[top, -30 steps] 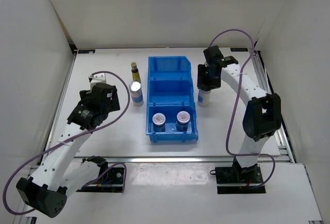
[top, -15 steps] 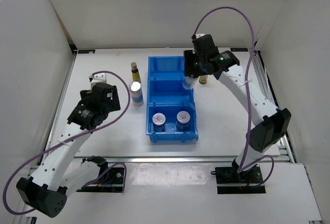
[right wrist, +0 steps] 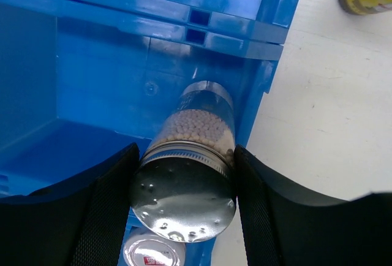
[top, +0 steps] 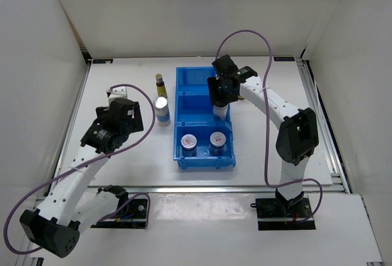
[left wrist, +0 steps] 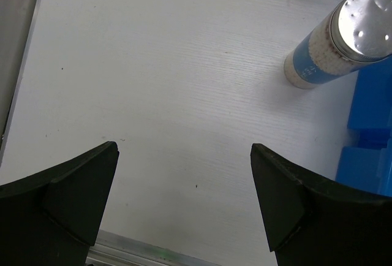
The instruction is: Organize the condiment bottles
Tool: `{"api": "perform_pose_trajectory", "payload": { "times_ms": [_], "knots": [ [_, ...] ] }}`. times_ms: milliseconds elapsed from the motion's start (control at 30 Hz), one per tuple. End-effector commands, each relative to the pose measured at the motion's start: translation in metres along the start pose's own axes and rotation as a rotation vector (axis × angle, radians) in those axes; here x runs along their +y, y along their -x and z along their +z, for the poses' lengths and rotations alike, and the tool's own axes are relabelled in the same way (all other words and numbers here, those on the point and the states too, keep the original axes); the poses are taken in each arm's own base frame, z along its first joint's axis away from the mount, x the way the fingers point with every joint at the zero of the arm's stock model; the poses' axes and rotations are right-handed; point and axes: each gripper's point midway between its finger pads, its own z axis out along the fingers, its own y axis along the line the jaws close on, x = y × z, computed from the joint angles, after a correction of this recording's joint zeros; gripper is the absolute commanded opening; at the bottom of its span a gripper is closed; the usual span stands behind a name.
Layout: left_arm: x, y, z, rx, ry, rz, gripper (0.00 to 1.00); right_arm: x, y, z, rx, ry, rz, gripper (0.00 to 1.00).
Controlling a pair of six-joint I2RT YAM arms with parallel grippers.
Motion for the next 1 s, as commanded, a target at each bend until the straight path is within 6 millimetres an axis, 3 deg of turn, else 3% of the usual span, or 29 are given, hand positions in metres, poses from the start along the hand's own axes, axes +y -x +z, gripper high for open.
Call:
{"api": "perform_pose_trajectory", "payload": {
  "times_ms": [0, 33, 67, 100, 167, 200, 333, 433, 467, 500, 567, 600, 667, 700, 733, 800, 967],
  "knots": [
    [-0.005, 0.008, -0.001, -0.016, -0.023, -0.013, 1.00, 0.010, 0.024, -0.005, -0.097, 0.046, 0.028, 0.25],
    [-0.005, 0.006, 0.002, -0.006, -0.020, 0.002, 1.00, 0.010, 0.023, -0.003, -0.095, 0.046, 0.037, 0.42],
    [-0.007, 0.006, 0.002, -0.003, -0.028, 0.003, 1.00, 0.010, 0.023, -0.003, -0.095, 0.046, 0.038, 0.42],
    [-0.007, 0.006, 0.002, -0.003, -0.028, 0.003, 1.00, 0.011, 0.023, -0.003, -0.095, 0.047, 0.047, 0.58],
    [-0.008, 0.004, 0.004, 0.006, -0.025, 0.008, 1.00, 0.010, 0.019, -0.001, -0.086, 0.044, 0.046, 0.68],
    [-0.008, 0.004, 0.004, 0.006, -0.025, 0.008, 1.00, 0.007, 0.018, -0.001, -0.082, 0.029, 0.046, 0.78],
    [-0.009, 0.006, 0.004, 0.006, -0.025, 0.008, 1.00, -0.003, 0.036, -0.038, -0.163, -0.015, 0.056, 1.00],
    [-0.034, 0.012, 0.010, 0.053, -0.090, -0.054, 1.00, -0.009, 0.048, -0.066, -0.239, -0.032, 0.087, 1.00],
    [-0.046, 0.025, 0.007, 0.051, -0.136, -0.098, 1.00, -0.009, 0.048, -0.073, -0.247, -0.029, 0.088, 1.00],
    [-0.065, 0.021, 0.011, 0.105, -0.198, -0.099, 1.00, -0.012, 0.047, -0.079, -0.259, -0.038, 0.101, 1.00],
    [-0.085, 0.038, 0.009, 0.110, -0.256, -0.110, 1.00, -0.016, 0.041, -0.099, -0.288, -0.028, 0.106, 1.00],
    [-0.095, 0.044, 0.012, 0.103, -0.278, -0.109, 1.00, -0.015, 0.042, -0.117, -0.325, -0.001, 0.110, 1.00],
    [-0.115, 0.051, 0.024, 0.112, -0.292, -0.069, 1.00, -0.019, 0.025, -0.121, -0.309, 0.004, 0.107, 1.00],
    [-0.122, 0.054, 0.029, 0.110, -0.304, -0.058, 1.00, -0.018, 0.021, -0.134, -0.333, 0.020, 0.103, 1.00],
    [-0.128, 0.047, 0.042, 0.147, -0.289, -0.039, 1.00, -0.019, 0.015, -0.137, -0.333, 0.022, 0.114, 1.00],
    [-0.134, 0.045, 0.064, 0.173, -0.259, -0.021, 1.00, -0.024, -0.004, -0.144, -0.327, 0.032, 0.122, 1.00],
    [-0.148, 0.037, 0.089, 0.227, -0.268, -0.019, 1.00, -0.035, -0.039, -0.157, -0.332, 0.046, 0.131, 1.00]
  ]
}}
